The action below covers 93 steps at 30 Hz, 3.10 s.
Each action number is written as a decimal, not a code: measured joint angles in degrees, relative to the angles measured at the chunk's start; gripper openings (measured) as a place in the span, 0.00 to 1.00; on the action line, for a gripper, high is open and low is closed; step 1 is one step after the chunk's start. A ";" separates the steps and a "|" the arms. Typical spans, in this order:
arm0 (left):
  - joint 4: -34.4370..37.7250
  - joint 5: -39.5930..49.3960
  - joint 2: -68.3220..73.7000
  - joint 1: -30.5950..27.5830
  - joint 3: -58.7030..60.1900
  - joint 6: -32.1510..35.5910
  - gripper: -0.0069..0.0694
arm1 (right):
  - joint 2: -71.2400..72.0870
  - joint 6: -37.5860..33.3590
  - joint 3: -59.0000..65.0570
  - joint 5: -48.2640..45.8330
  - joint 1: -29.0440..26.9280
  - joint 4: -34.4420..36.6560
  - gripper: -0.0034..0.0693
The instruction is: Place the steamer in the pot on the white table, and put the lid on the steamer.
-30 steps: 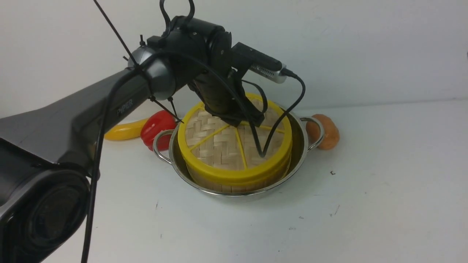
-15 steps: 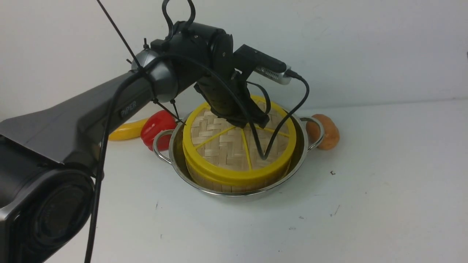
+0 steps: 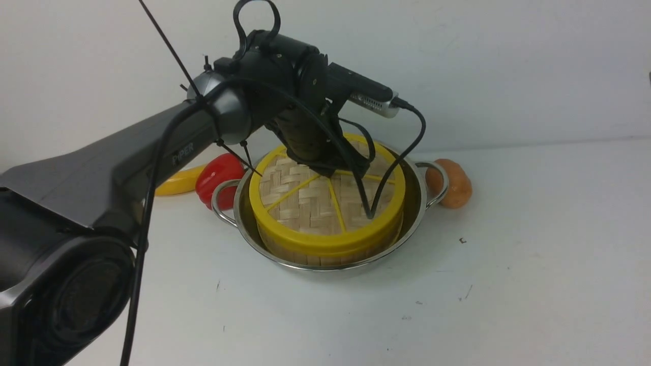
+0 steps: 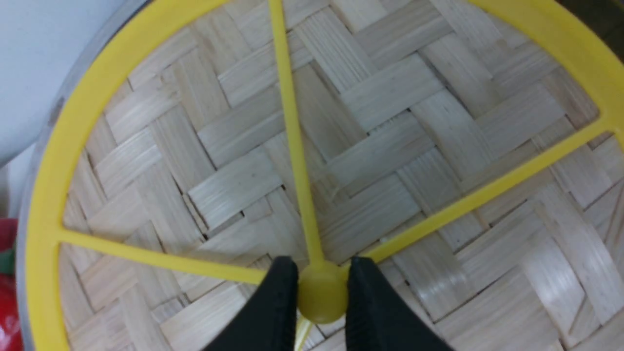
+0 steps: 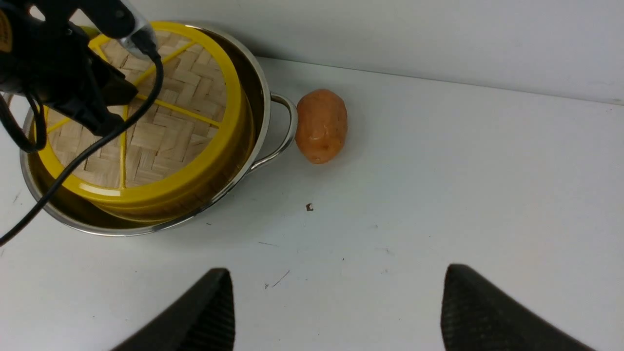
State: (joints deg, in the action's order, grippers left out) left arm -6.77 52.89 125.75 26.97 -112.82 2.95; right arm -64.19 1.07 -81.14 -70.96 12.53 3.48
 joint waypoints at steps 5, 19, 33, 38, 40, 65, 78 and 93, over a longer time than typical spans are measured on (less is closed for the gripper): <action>0.53 -0.35 0.06 0.00 0.00 1.01 0.24 | 0.00 0.00 0.00 0.00 0.00 -0.15 0.79; 0.72 -0.42 0.28 0.00 0.00 1.44 0.24 | 0.00 0.00 0.00 0.00 0.00 -0.19 0.79; -2.30 -0.20 -0.65 -0.05 -0.50 1.51 0.75 | 0.00 -0.53 0.00 0.00 0.00 -0.19 0.79; -4.97 1.26 -7.06 -0.05 -1.65 -0.21 0.81 | 0.26 -2.68 0.11 0.00 0.00 -0.21 0.79; -6.25 2.89 -12.64 -0.05 -1.73 -1.79 0.71 | 1.57 -4.10 0.17 0.05 0.00 -0.47 0.79; -11.09 -19.75 -81.52 -0.05 72.21 -13.44 0.06 | 38.81 -0.51 48.54 33.38 0.00 -7.90 0.04; -10.40 -22.04 -90.78 -0.09 77.85 -22.85 0.10 | 38.81 0.03 49.34 29.52 0.00 -7.85 0.08; -18.97 -26.41 -103.86 -20.33 92.24 -22.64 0.17 | 38.81 0.76 49.34 29.46 0.00 -7.85 0.15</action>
State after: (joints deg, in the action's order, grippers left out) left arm -25.75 26.48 21.90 6.64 -20.58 -19.69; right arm -25.38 1.83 -31.79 -41.49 12.53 -4.37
